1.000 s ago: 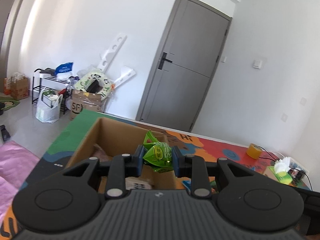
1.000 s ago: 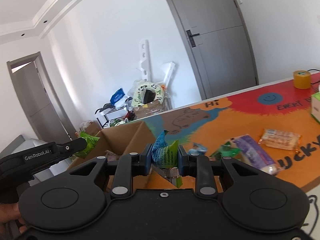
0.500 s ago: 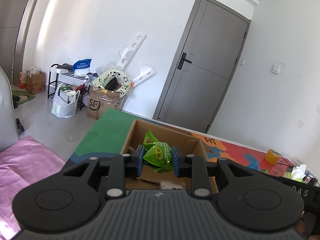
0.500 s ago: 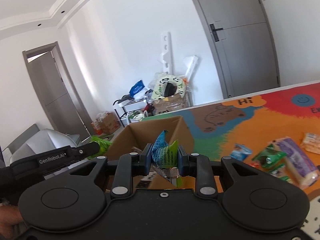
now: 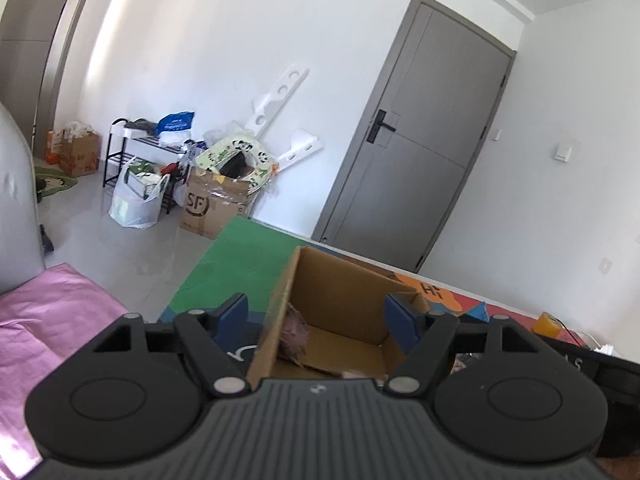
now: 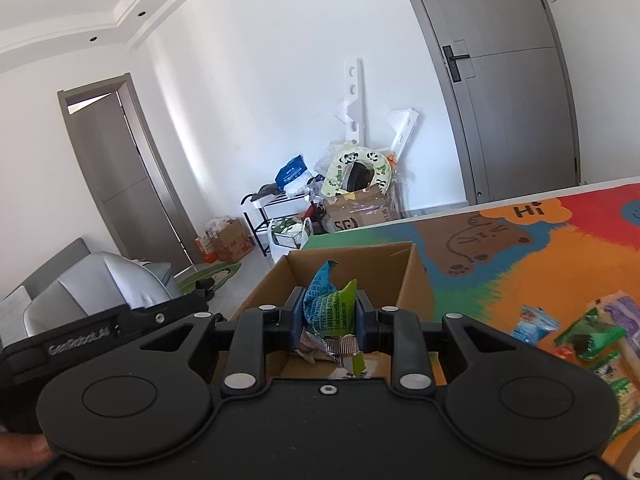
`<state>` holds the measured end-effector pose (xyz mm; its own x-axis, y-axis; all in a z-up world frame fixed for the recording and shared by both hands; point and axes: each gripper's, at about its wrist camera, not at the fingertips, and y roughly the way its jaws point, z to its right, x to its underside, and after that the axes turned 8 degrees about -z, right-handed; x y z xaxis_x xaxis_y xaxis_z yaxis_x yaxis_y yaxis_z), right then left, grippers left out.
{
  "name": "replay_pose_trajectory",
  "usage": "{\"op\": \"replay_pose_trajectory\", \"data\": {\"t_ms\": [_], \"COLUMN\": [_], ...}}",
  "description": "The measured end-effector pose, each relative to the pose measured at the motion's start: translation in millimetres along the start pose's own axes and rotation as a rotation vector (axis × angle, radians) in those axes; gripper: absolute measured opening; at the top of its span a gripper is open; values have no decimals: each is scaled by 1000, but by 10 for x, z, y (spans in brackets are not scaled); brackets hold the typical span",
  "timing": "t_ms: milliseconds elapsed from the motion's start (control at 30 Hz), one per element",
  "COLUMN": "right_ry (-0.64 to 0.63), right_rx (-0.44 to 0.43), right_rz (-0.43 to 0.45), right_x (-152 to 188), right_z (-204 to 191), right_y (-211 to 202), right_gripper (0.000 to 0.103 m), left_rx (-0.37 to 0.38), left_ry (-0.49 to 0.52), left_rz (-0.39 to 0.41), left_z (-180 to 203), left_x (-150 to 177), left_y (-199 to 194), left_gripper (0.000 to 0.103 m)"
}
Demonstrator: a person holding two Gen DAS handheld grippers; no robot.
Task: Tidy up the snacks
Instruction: 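Carry both packets over the cardboard box and open both tools to drop them, then move both open tools back over the remaining snacks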
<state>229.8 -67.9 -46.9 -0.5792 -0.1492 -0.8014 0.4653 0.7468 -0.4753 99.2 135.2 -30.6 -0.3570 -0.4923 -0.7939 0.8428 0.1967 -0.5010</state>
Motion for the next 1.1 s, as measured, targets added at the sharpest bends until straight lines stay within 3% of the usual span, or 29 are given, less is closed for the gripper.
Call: {"op": "replay_pose_trajectory", "data": {"t_ms": [167,233,300,467,733,1000,1100], "right_ry": [-16,-26,-36,-5,33,90,117], "right_rx": [-30,-16,13,26,61,102,123], "right_rz": [6,6,29,10,-6,16,22], "right_x": [-132,-175,-168,-95,11,114,154], "right_z": [-85,-125,-144,-39,151,409,536], "right_y": [132,175,115,-20,-219,-471,-581], "right_gripper": [27,37,60,60,73,91,93], "left_rx": [-50,-57,-66,-92,-101,-54,-34], "left_ry": [-38,-40,-40,-33,-14,44,66], "left_rz": [-2,1,3,-1,-15,-6,-8], "left_z": [-107,-118,-104,-34,113,404,534], "left_x": [-52,-64,-68,-45,-12,92,124], "left_y": [-28,-36,-44,-12,16,-25,-17], "left_gripper": [77,81,84,93,97,101,102]}}
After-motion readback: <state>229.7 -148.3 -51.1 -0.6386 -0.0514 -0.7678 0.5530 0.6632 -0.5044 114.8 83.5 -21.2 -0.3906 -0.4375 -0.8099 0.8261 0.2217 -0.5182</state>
